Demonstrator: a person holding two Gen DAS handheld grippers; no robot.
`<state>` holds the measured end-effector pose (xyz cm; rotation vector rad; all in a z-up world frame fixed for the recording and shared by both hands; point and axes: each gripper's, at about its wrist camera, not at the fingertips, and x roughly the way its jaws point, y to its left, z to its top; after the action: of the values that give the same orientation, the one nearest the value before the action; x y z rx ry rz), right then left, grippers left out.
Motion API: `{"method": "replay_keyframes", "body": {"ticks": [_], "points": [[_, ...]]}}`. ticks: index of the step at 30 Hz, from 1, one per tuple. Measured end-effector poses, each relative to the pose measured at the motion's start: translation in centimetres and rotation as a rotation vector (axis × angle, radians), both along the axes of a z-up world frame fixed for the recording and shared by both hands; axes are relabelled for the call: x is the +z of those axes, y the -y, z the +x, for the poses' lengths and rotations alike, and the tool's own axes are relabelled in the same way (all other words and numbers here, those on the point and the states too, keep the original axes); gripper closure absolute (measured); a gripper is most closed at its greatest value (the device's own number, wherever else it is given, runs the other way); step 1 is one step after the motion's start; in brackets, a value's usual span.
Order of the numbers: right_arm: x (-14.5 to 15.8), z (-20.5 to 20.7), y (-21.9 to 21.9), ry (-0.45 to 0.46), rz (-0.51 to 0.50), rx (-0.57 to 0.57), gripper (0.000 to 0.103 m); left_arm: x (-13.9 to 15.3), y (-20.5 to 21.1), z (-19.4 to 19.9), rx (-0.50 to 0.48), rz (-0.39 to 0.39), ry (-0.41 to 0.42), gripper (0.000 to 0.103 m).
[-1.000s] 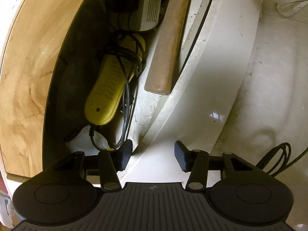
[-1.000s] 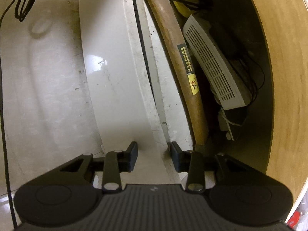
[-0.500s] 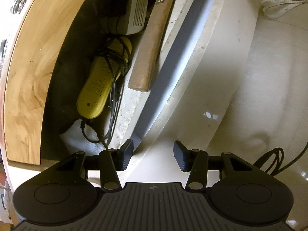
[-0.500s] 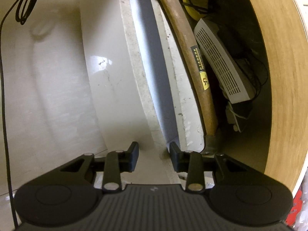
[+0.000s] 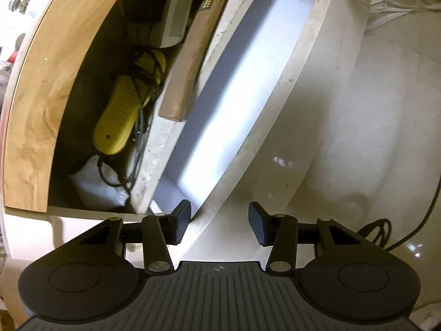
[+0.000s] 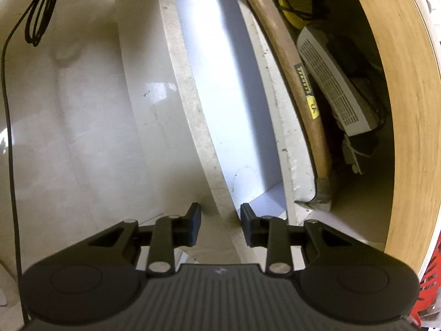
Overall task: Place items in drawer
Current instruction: 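Close both grippers on the drawer edges and pull the drawer outward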
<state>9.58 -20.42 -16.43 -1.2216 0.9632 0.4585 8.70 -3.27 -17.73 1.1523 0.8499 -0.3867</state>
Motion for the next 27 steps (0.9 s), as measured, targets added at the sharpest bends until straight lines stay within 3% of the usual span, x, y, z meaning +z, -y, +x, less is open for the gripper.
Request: {"method": "replay_keyframes", "body": {"ticks": [15, 27], "points": [[1.0, -3.3, -0.8, -0.118, -0.005, 0.016, 0.073, 0.1, 1.7, -2.3, -0.031, 0.025, -0.112, 0.058], [1.8, -4.8, -1.1, -0.231, 0.008, 0.013, 0.073, 0.5, 1.8, -3.4, -0.013, -0.018, -0.217, 0.058]]}}
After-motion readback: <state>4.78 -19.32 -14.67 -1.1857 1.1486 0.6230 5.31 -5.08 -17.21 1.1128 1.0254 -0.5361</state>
